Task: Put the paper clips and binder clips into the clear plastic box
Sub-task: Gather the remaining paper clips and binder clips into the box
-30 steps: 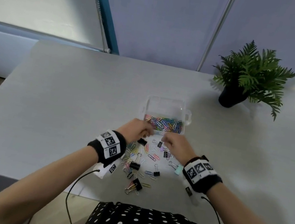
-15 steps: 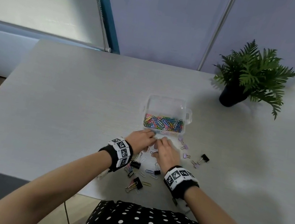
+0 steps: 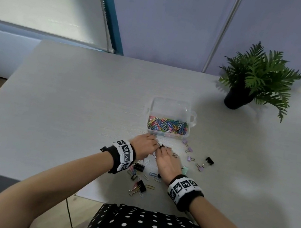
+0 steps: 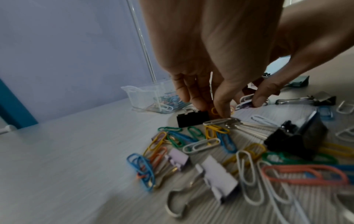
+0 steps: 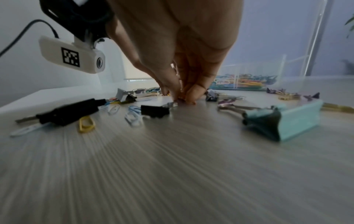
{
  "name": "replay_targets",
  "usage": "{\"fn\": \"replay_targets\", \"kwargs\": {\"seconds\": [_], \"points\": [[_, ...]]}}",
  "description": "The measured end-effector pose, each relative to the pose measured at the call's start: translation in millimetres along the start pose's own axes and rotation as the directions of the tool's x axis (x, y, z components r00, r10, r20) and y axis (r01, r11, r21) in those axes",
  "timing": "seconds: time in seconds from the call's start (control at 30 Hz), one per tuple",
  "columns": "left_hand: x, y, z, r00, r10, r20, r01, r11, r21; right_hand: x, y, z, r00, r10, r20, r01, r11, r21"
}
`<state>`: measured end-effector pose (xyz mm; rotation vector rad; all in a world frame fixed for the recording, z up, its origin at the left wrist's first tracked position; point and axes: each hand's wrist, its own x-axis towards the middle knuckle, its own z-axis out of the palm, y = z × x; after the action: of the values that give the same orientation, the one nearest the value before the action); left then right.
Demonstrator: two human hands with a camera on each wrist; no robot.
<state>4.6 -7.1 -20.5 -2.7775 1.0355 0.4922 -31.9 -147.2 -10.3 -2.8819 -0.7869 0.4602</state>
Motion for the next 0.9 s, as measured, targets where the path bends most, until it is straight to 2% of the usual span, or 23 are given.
{"fn": "replay_targets", "kwargs": {"seconds": [0.1, 0.17, 0.23, 0.3, 0.37, 0.4, 0.47, 0.53, 0.67, 0.77, 0.83, 0.9], "points": [[-2.4, -3.6, -4.6, 0.999, 0.019, -0.026, -0.021, 0.996, -0.090, 1.5, 0.6, -4.8, 0.998, -0.012, 0.056, 0.011, 1.000, 0.016], [-3.8, -9.9, -13.3, 0.997, -0.034, -0.069, 0.015, 0.964, -0.266, 5.4, 6.7, -4.4, 0.997, -0.010, 0.072, 0.006, 0.998, 0.057], [-2.7, -18.9, -24.0, 0.985, -0.139, -0.101, 0.079, 0.888, -0.453, 10.2, 16.5, -6.4, 0.997, 0.015, 0.079, -0.031, 0.977, 0.212], [3.1, -29.7, -37.6, 0.968, -0.226, -0.108, 0.124, 0.808, -0.576, 17.2, 28.7, -15.7, 0.992, 0.109, 0.063, -0.126, 0.872, 0.474], [12.7, -41.5, -52.4, 0.947, -0.294, -0.131, 0.147, 0.758, -0.636, 28.0, 40.1, -35.5, 0.978, 0.209, -0.005, -0.154, 0.736, 0.659], [18.0, -46.9, -59.7, 0.936, -0.319, -0.151, 0.154, 0.754, -0.639, 35.1, 45.4, -46.5, 0.966, 0.251, -0.066, -0.134, 0.700, 0.701], [28.4, -55.1, -69.9, 0.922, -0.343, -0.180, 0.169, 0.775, -0.609, 51.8, 55.3, -64.9, 0.928, 0.326, -0.180, -0.093, 0.672, 0.735], [35.4, -58.0, -74.4, 0.924, -0.339, -0.180, 0.182, 0.799, -0.573, 65.7, 62.0, -73.9, 0.902, 0.356, -0.246, -0.070, 0.681, 0.729], [25.6, -44.6, -73.4, 0.939, -0.298, -0.171, 0.152, 0.807, -0.571, 67.7, 64.4, -62.8, 0.937, 0.272, -0.217, -0.115, 0.831, 0.544], [-5.6, -25.6, -56.7, 0.978, -0.177, -0.112, 0.086, 0.825, -0.558, 38.8, 55.2, -40.0, 0.961, 0.133, -0.242, -0.009, 0.892, 0.453], [-29.4, -12.7, -38.0, 0.998, -0.056, -0.012, 0.043, 0.875, -0.483, 9.6, 46.5, -17.8, 0.990, -0.075, -0.120, 0.115, 0.919, 0.378], [-48.5, -3.0, -18.4, 0.995, 0.022, 0.094, 0.012, 0.940, -0.342, -14.5, 41.4, 4.7, 0.964, -0.262, 0.046, 0.240, 0.930, 0.277]]}}
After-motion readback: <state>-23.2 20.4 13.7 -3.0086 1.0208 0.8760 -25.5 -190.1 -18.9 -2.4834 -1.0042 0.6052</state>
